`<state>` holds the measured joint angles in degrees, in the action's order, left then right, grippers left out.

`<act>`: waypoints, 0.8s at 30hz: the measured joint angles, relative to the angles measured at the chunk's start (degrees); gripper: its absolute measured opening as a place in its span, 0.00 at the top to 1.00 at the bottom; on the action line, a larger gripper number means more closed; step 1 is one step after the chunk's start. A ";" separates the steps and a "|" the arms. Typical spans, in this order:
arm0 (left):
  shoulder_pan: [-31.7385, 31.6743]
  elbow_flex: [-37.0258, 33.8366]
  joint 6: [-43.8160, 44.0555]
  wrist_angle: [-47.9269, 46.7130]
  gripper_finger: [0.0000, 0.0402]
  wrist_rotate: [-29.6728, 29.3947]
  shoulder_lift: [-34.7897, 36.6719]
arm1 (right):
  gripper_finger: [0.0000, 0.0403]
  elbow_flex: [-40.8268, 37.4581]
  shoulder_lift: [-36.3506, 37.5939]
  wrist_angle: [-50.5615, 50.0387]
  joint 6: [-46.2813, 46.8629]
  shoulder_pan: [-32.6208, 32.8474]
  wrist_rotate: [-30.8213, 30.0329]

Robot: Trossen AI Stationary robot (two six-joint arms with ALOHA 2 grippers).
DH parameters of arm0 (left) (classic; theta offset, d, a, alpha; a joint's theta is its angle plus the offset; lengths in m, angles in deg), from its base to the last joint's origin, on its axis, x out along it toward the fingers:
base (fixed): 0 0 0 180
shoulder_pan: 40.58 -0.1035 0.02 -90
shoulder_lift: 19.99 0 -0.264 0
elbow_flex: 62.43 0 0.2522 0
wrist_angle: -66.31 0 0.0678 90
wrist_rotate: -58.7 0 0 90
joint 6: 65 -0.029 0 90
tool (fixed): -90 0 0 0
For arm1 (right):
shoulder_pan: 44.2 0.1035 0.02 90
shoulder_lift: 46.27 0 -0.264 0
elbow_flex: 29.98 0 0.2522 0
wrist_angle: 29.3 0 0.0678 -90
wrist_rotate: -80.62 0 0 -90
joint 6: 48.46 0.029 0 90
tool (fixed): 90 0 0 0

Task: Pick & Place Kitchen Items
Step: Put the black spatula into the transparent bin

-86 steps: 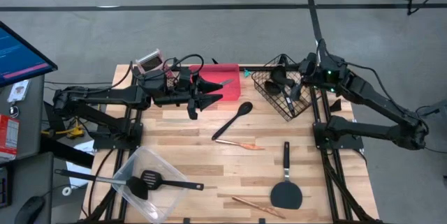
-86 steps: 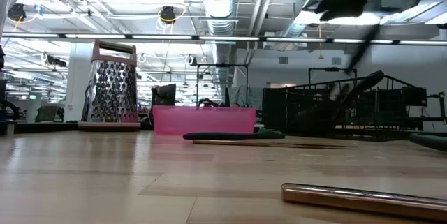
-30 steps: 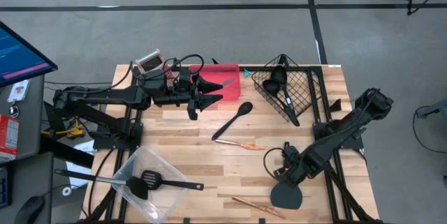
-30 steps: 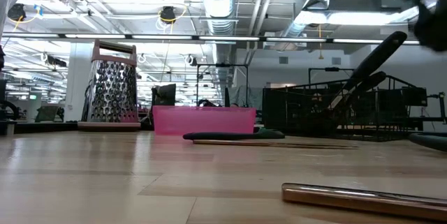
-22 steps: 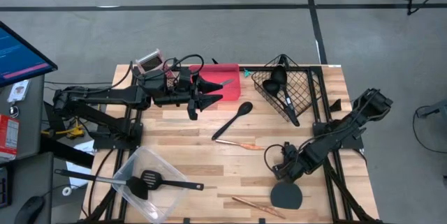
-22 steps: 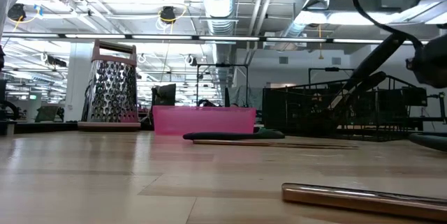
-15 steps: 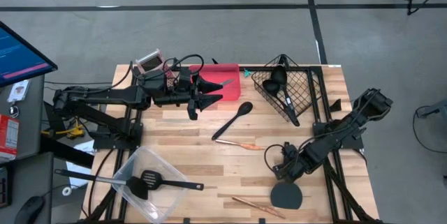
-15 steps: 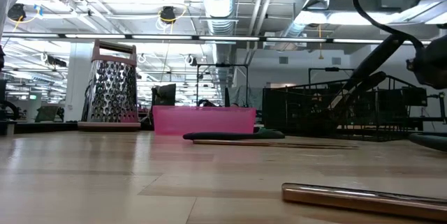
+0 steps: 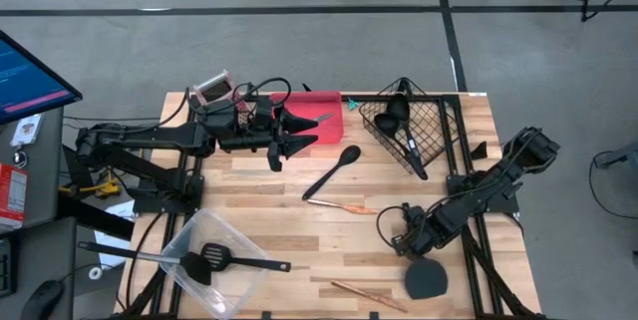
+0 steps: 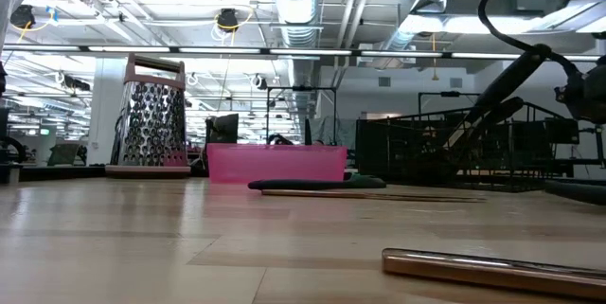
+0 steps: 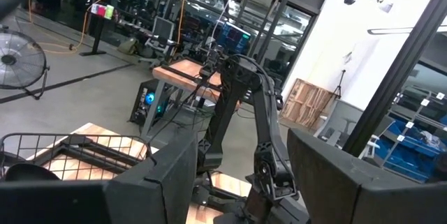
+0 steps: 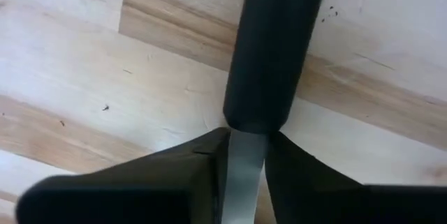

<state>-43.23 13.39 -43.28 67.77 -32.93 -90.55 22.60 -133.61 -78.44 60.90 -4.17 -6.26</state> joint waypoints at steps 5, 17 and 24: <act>0.00 0.00 -0.02 0.00 0.49 0.00 0.00 | 0.83 -0.19 1.86 0.01 -0.25 0.02 -0.15; 0.00 0.00 -0.04 0.00 0.49 0.00 0.00 | 0.82 -0.35 8.46 3.84 -4.15 0.11 -2.24; 0.00 0.00 -0.02 0.04 0.49 0.00 0.00 | 0.82 -0.30 13.51 11.09 -10.15 0.07 -7.57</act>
<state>-43.23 13.39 -43.30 67.81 -32.93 -90.55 22.30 -120.10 -67.34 50.74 -4.11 -13.83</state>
